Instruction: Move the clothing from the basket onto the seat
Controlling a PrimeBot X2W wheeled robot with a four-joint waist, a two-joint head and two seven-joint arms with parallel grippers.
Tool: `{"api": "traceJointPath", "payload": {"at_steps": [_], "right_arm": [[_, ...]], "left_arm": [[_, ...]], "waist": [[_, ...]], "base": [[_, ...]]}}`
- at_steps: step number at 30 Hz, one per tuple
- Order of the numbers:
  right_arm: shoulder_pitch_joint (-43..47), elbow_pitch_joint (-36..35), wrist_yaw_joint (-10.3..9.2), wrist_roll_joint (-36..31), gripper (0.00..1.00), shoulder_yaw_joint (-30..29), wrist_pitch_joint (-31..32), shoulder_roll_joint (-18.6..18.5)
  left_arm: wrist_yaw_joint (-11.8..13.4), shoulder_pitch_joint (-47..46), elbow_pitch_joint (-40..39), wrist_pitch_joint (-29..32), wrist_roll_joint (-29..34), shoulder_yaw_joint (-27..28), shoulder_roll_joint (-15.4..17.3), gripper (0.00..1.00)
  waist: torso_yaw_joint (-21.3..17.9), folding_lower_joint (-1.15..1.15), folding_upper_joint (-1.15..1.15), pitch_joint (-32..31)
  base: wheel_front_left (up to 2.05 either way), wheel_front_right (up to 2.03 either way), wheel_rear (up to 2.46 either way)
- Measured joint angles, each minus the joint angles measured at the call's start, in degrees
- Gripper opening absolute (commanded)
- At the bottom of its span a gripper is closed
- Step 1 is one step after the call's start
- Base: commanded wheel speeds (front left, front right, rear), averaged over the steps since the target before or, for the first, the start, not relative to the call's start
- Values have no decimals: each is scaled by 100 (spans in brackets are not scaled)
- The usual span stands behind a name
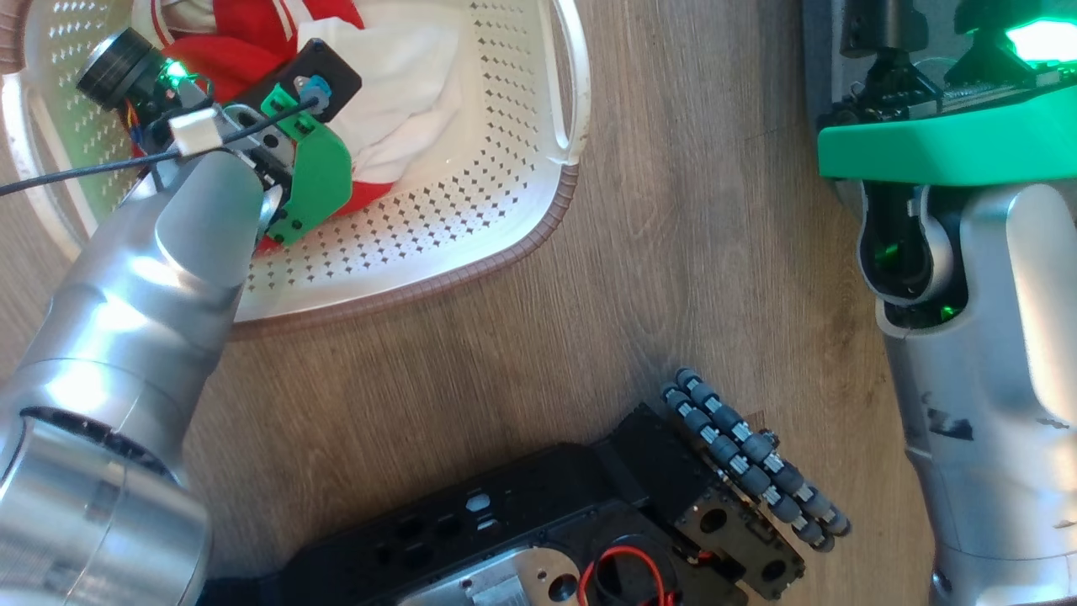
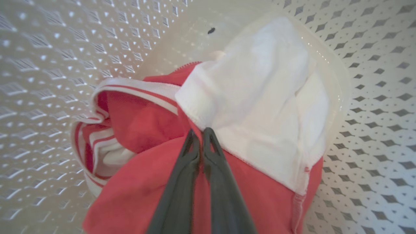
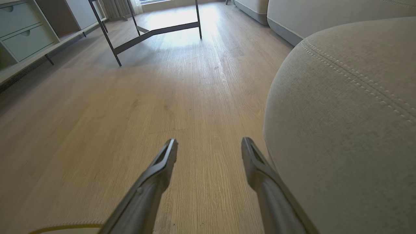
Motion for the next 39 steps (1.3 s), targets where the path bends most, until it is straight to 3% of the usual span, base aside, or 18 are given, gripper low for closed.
{"api": "traceJointPath", "payload": {"at_steps": [8, 22, 39], "right_arm": [[-148, 135, 0, -231, 100, -1, 0, -1], [-10, 576, 0, -871, 100, -148, 0, -1], [1058, 1374, 0, -1448, 100, -443, 0, -1]], "left_arm": [[10, 34, -2, -421, -347, 210, -82, 0], [-49, 691, -450, -733, -891, 286, -409, 0], [88, 2163, -2189, -765, -1755, 456, -455, 0]], "waist": [[13, 0, 0, -239], [486, 0, 0, -1170], [1250, 0, 0, -2841]], "base": [[0, 0, 0], [0, 0, 0], [0, 0, 0]]}}
